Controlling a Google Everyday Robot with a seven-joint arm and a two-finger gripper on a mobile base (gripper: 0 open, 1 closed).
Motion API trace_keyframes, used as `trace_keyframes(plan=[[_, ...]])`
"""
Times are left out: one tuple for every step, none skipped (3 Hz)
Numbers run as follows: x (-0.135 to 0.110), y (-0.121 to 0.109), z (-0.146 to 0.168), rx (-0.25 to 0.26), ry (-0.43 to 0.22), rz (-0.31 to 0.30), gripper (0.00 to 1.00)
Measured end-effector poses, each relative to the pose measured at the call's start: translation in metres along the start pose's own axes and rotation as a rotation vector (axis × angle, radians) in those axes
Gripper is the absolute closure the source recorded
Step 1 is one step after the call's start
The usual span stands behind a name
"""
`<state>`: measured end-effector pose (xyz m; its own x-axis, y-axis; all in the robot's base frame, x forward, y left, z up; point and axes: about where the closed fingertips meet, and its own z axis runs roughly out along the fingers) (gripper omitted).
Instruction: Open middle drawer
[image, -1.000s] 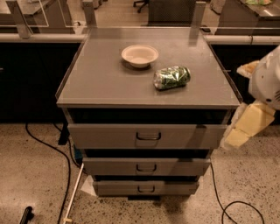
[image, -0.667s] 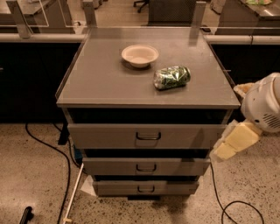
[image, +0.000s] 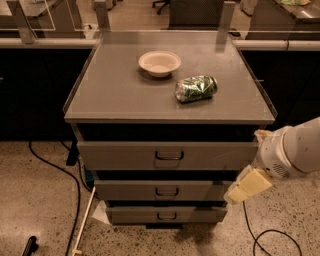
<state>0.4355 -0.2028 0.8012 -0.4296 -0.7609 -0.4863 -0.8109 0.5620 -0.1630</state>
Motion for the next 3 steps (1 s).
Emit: trace_keyframes(plan=[[0.0010,-0.0002,0.0023,0.003,-0.001,0.002,0.18],[0.0010,-0.0002,0.0023,0.003,-0.001,0.002,0.42],[0.0010,-0.0002,0.0023,0.003,-0.001,0.002,0.65]])
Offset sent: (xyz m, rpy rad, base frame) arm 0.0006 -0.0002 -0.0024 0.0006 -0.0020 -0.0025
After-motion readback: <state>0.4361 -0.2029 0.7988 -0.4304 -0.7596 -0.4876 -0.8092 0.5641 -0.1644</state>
